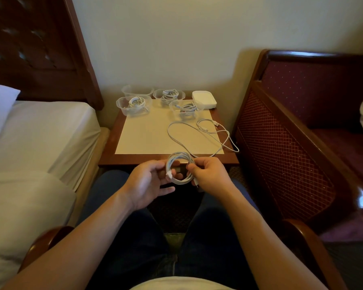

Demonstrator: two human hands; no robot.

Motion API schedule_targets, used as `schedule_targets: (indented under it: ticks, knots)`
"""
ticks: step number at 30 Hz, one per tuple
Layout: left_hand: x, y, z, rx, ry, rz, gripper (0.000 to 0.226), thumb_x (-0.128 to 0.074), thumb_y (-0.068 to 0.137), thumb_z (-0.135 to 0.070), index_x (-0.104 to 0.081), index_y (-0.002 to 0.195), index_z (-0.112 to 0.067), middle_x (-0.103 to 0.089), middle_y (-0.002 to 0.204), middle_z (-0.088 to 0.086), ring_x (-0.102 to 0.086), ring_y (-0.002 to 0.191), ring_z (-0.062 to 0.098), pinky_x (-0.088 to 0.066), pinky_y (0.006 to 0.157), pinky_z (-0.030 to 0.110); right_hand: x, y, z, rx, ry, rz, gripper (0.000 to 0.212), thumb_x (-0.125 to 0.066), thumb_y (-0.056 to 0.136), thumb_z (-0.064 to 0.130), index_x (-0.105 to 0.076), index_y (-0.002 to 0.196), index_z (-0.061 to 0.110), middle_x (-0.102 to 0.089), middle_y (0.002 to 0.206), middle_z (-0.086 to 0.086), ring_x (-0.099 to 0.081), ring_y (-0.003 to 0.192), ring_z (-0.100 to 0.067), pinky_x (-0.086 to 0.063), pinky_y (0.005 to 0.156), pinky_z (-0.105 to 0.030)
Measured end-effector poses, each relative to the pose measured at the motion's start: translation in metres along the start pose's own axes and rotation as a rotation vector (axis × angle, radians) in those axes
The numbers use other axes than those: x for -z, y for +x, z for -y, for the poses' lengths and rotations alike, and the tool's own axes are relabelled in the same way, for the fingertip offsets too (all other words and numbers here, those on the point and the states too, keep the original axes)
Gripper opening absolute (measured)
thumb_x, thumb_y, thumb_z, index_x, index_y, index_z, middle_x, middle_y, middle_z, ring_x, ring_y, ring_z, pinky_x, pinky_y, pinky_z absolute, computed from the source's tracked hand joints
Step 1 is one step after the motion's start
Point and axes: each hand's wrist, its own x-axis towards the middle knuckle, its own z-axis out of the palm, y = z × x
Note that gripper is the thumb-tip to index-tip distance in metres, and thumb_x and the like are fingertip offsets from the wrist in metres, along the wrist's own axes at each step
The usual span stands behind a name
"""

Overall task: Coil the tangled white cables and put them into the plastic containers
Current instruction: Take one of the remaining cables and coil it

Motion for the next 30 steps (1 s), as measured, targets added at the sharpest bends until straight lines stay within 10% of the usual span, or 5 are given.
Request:
schedule_targets:
  ticks: [5,15,22,30]
  knots:
    - [-0.012,-0.002,-0.006,-0.158,0.503,-0.114,0.017,-0.065,0.099,-0.029,-0.075,0.111,-0.024,-0.077,0.108,0.002,-0.071,0.107,0.020,-0.056,0.099,0.047,-0.005,0.003,-0.001,0.018,-0.086,-0.012,0.022,-0.056,0.103,0.022,-0.072,0.088,0.026,-0.065,0.067,0.006,-0.060,0.064,-0.014,-0.053,0.063,-0.037]
    - [0.010,0.003,-0.025,-0.311,1.149,0.042,0.032,-0.046,0.107,-0.018,-0.064,0.128,-0.035,-0.074,0.104,-0.009,-0.070,0.091,0.006,-0.053,0.095,0.038,0.015,0.011,-0.002,0.011,-0.055,0.108,0.019,-0.056,0.104,0.018,-0.074,0.098,0.018,-0.066,0.077,-0.004,-0.057,0.065,-0.012,-0.048,0.057,-0.020]
    - [-0.004,0.015,-0.029,-0.253,0.568,-0.147,0.027,-0.047,0.107,-0.011,-0.074,0.107,-0.017,-0.078,0.096,0.010,-0.074,0.089,0.024,-0.057,0.091,0.051,0.011,0.025,0.005,0.074,0.081,-0.058,0.017,-0.059,0.102,0.017,-0.069,0.107,0.030,-0.075,0.084,-0.001,-0.065,0.063,-0.006,-0.050,0.057,-0.018]
    - [0.006,0.041,-0.030,-0.398,0.860,-0.378,0.030,-0.055,0.103,-0.020,-0.079,0.087,-0.028,-0.077,0.082,-0.005,-0.075,0.079,0.016,-0.063,0.078,0.047,-0.013,0.052,0.005,0.027,-0.093,-0.100,0.027,-0.061,0.100,0.036,-0.075,0.089,0.015,-0.074,0.081,-0.010,-0.065,0.069,-0.020,-0.053,0.064,-0.034]
